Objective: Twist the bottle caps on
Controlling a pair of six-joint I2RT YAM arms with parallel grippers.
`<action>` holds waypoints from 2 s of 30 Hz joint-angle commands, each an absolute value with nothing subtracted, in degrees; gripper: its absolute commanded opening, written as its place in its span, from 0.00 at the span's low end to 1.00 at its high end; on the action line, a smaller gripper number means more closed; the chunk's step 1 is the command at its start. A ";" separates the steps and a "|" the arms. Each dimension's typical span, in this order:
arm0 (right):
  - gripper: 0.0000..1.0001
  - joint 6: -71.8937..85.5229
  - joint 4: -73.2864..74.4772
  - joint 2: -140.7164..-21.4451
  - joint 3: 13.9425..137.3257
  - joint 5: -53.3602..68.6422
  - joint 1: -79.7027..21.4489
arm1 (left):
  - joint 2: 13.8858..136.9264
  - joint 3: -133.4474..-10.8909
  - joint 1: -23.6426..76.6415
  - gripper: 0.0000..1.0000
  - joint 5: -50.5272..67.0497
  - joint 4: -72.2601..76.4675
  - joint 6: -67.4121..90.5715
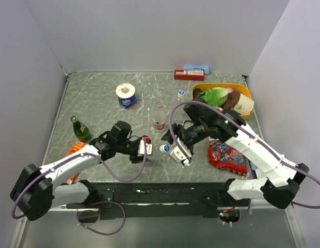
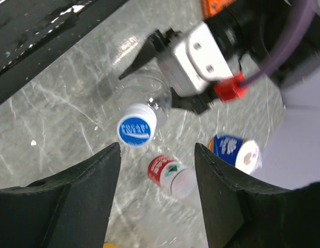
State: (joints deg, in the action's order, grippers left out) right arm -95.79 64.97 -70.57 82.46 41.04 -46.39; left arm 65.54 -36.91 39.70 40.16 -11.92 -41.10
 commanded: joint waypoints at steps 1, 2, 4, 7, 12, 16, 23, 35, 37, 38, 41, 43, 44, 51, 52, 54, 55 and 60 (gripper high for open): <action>0.64 -105.46 71.00 -72.15 84.99 42.19 -47.72 | 66.27 -40.78 39.55 0.01 44.21 -13.01 -44.30; 0.63 -106.34 73.02 -72.42 85.16 41.84 -47.81 | 66.36 -41.04 39.55 0.01 44.30 -13.27 -44.47; 0.61 -107.84 73.91 -72.77 85.08 41.66 -48.43 | 66.53 -41.48 39.55 0.01 44.47 -13.62 -44.30; 0.59 -107.76 73.57 -72.60 84.38 41.66 -48.95 | 66.53 -41.75 39.46 0.01 44.74 -13.89 -44.21; 0.50 -106.35 73.30 -73.74 85.25 41.66 -49.31 | 66.53 -41.75 39.46 0.01 44.82 -13.45 -43.86; 0.43 -104.51 70.33 -74.27 84.73 40.96 -49.39 | 66.97 -42.45 39.55 0.01 44.82 -12.83 -43.59; 0.25 -100.21 64.08 -74.35 82.00 39.11 -49.66 | 67.06 -42.45 39.55 0.01 44.30 -10.20 -41.23; 0.00 -21.19 64.32 -98.42 111.40 34.71 -44.40 | 65.20 -38.04 45.70 0.01 -15.75 26.21 -5.39; 0.00 -9.73 67.05 -104.57 114.68 37.33 -41.16 | 69.23 -42.42 46.14 0.01 -19.93 23.48 -3.44; 0.00 -1.92 64.45 -104.50 110.17 39.18 -40.18 | 70.39 -43.41 46.14 0.01 -21.52 21.55 -1.25; 0.00 -0.09 63.89 -103.01 108.36 37.79 -40.52 | 71.81 -43.77 46.14 0.01 -23.73 21.70 -0.44; 0.00 -0.09 64.60 -103.18 109.59 35.26 -40.43 | 71.02 -42.63 46.14 0.01 -22.25 21.54 -0.44; 0.00 -0.70 65.56 -103.62 112.56 33.77 -39.65 | 70.75 -42.37 46.14 0.01 -21.02 20.92 -0.35; 0.55 -8.60 67.32 -105.12 136.38 48.31 -26.91 | 63.92 -36.84 43.25 0.01 -0.04 8.46 -6.40; 0.55 -13.22 67.59 -103.64 137.45 50.69 -25.94 | 62.85 -36.39 42.46 0.01 9.31 6.52 -9.98; 0.57 -21.66 69.68 -100.48 134.75 56.94 -25.22 | 59.96 -35.51 40.70 0.01 18.24 0.92 -14.39; 0.58 -34.41 71.52 -98.54 129.86 58.35 -25.57 | 59.33 -35.51 40.00 0.01 28.90 -2.25 -20.77; 0.60 -69.22 73.42 -80.80 106.92 48.12 -37.23 | 62.65 -42.35 38.15 0.01 42.62 -23.88 -42.69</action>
State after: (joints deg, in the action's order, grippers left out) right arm -36.71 69.08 -92.64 120.33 50.41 -26.63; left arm 59.53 -36.88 39.07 23.00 -5.91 -23.14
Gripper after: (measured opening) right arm 0.591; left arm 0.593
